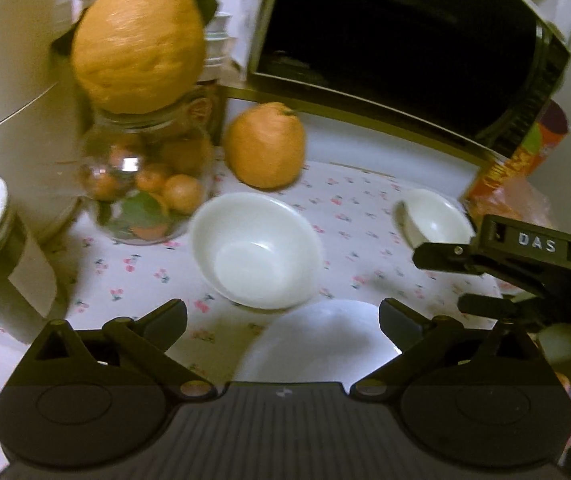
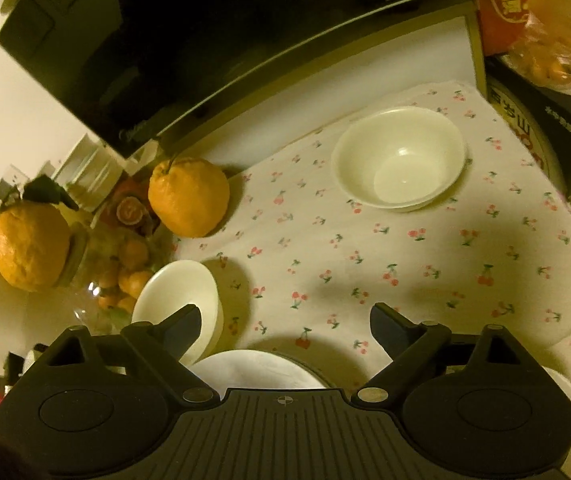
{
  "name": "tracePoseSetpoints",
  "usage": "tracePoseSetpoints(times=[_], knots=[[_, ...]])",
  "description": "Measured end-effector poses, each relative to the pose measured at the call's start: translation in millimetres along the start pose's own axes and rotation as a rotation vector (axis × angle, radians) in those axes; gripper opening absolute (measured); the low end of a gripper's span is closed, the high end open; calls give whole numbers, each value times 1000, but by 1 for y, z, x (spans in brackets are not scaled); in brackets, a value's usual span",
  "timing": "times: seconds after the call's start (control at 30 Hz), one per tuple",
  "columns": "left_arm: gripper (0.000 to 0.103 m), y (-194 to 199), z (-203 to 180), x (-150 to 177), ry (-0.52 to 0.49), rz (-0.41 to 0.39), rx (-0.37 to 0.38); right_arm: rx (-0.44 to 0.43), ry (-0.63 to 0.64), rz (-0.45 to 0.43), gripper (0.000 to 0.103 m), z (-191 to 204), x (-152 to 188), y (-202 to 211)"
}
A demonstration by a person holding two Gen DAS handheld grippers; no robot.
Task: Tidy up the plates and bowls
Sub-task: 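Move both grippers to the rim of the white bowl by the glass jar, then close both grippers on the white bowl rim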
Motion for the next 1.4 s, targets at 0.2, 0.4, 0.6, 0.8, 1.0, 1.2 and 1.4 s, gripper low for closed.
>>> tracePoseSetpoints(times=[0.2,0.4,0.6,0.8,1.0,1.2,1.4], knots=[[102,-16,24,-4,59,-40,-54,-19,-13,-11,93,13,3,-19],[95,-31,38,-13,90,-86,-56,-58,-43,-40,93,25,3,-40],[89,-43,46,-16,115,-115,-64,-90,-61,-76,93,36,3,-53],[73,-53,54,-14,146,-105,-60,-68,-31,-102,93,42,3,-60],[57,-57,57,-12,154,-94,-53,-59,-38,-100,89,41,5,-69],[45,-57,58,-10,146,-83,-46,-57,-30,-99,75,47,7,-75],[35,-58,57,-10,153,-75,-40,-43,-5,-86,54,52,12,-83]])
Point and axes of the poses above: each gripper's, at about its wrist camera, not at the fingertips, and y roughly against the way its jaws point, z to its left, x to its underside, the point moved 6 cm from there along -y, roughly the way its jaws point, and after that the axes turned 3 degrees about -x, right-handed, at the moved point
